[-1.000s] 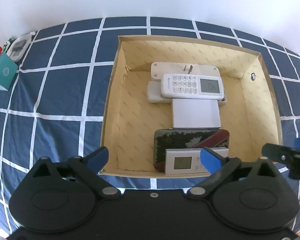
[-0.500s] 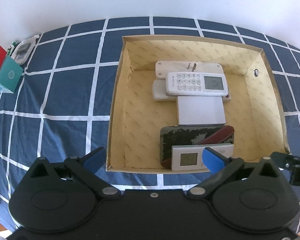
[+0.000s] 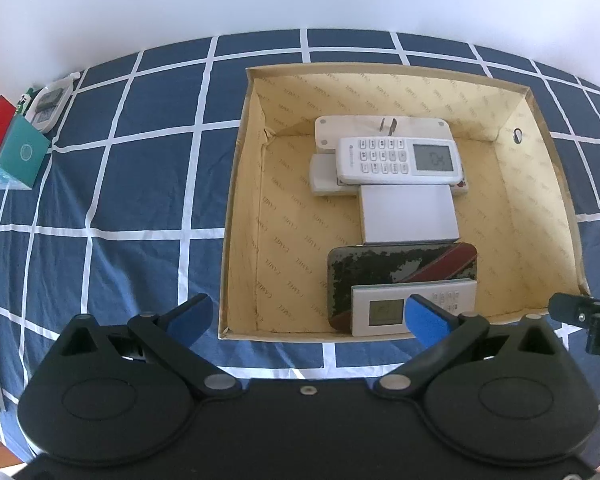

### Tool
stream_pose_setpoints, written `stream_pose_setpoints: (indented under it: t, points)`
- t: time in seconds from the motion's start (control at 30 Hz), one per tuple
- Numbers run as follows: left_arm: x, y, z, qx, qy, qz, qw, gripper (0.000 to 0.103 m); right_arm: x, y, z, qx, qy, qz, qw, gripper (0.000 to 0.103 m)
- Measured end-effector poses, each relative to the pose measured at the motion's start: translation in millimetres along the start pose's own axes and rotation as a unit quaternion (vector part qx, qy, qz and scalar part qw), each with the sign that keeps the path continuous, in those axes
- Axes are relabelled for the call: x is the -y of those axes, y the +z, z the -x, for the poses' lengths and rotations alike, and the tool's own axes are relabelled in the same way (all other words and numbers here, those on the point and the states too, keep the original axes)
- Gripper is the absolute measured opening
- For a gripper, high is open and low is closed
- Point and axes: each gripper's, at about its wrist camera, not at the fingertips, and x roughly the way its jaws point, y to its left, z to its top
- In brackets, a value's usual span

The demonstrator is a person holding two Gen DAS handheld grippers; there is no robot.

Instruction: Organize objects

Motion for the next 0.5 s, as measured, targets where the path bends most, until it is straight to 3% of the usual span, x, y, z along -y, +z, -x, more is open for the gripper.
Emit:
stream_pose_setpoints:
  t: [0.5]
  points:
    - [-4.4,-0.5,-5.4,-0.005,-0.004,0.007,1.0000,0.103,-2.0,-1.2,-6.1,-0.006,-0.004,-0.002,1.000,0.103]
